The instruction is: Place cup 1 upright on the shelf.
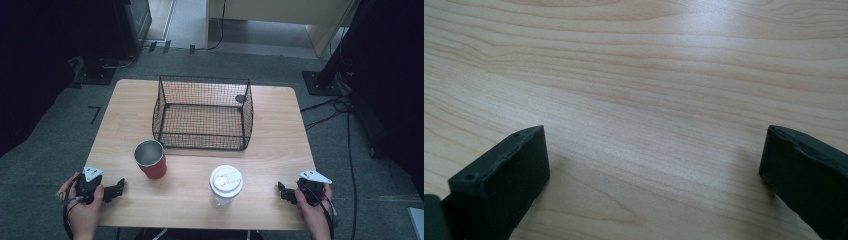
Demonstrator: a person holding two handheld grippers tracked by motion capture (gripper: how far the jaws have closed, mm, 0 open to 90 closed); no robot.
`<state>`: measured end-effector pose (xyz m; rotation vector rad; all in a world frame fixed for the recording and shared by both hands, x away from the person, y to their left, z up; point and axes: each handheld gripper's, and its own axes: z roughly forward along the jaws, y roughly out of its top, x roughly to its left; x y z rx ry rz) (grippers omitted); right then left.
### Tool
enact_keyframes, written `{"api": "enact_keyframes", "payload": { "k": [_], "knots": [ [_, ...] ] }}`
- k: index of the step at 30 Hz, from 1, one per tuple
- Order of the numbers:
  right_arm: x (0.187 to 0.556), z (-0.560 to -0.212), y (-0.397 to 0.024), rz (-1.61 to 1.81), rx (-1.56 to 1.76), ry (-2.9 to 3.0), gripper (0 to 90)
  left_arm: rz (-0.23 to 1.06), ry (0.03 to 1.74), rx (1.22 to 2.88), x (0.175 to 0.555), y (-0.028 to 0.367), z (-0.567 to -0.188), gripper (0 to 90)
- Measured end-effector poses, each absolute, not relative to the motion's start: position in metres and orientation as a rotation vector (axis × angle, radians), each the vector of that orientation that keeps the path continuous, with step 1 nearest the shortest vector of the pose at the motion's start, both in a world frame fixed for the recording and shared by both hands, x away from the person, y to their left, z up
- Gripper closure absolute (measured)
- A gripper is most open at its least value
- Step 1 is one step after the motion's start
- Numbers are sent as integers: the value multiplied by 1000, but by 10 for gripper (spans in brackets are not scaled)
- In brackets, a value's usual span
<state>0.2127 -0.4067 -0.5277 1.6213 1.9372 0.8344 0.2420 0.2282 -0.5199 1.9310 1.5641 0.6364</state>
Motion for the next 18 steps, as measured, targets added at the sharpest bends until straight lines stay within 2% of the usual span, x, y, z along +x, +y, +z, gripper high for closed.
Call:
{"api": "enact_keyframes", "payload": {
  "k": [18],
  "knots": [
    [204, -517, -401, 862, 1612, 1894, 0, 639, 1574, 1926, 244, 227, -520, 0]
  ]
}}
